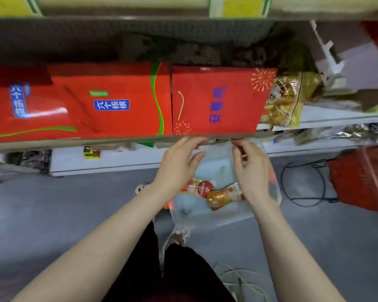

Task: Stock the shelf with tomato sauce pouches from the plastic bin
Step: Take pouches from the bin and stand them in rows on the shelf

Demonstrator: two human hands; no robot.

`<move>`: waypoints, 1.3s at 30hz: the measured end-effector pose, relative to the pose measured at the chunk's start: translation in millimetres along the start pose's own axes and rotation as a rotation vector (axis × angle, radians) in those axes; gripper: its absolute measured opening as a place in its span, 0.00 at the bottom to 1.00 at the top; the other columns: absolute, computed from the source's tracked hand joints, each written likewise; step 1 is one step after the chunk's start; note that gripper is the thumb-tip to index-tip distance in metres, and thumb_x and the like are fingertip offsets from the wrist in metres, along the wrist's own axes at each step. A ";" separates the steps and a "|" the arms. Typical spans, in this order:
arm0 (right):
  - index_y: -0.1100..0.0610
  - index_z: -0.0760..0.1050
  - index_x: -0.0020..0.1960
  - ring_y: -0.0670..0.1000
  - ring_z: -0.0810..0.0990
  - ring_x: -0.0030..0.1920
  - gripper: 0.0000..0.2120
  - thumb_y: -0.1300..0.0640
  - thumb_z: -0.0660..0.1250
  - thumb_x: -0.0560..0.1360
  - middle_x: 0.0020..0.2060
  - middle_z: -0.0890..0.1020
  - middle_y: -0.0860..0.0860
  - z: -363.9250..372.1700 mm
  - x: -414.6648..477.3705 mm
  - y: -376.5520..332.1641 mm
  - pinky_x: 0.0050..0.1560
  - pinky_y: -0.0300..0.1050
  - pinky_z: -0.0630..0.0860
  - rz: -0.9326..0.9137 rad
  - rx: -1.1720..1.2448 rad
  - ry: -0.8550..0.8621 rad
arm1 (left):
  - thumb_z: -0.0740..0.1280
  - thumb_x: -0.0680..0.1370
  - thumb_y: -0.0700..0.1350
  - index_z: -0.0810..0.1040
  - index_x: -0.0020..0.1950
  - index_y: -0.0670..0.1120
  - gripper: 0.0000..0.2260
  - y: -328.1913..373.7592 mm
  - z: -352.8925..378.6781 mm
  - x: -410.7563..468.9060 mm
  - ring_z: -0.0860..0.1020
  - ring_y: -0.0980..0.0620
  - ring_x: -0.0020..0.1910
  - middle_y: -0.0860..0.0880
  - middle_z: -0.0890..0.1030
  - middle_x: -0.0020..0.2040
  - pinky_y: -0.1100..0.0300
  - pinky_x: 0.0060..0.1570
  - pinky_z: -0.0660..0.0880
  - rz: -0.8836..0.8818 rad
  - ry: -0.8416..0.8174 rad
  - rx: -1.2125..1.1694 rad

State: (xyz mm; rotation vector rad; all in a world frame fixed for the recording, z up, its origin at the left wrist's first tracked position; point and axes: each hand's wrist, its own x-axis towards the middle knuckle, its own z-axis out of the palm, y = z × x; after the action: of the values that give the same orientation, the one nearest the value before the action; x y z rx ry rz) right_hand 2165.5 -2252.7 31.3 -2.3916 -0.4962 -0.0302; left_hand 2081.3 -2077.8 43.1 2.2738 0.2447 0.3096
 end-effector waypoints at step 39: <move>0.55 0.75 0.61 0.62 0.81 0.53 0.16 0.50 0.62 0.77 0.51 0.82 0.57 214.4 -17.5 214.5 0.58 0.56 0.77 1.099 0.249 -0.149 | 0.70 0.73 0.53 0.69 0.62 0.48 0.21 -182.0 248.5 -22.4 0.78 0.39 0.56 0.43 0.80 0.56 0.54 0.47 0.72 -0.775 -0.598 0.296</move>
State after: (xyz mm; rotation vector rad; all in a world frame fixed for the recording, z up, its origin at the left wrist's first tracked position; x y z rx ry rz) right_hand 2202.8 -2271.2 -269.6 -2.1230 0.7437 0.6502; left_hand 2120.7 -2140.4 -256.7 2.2368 0.8499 -0.8360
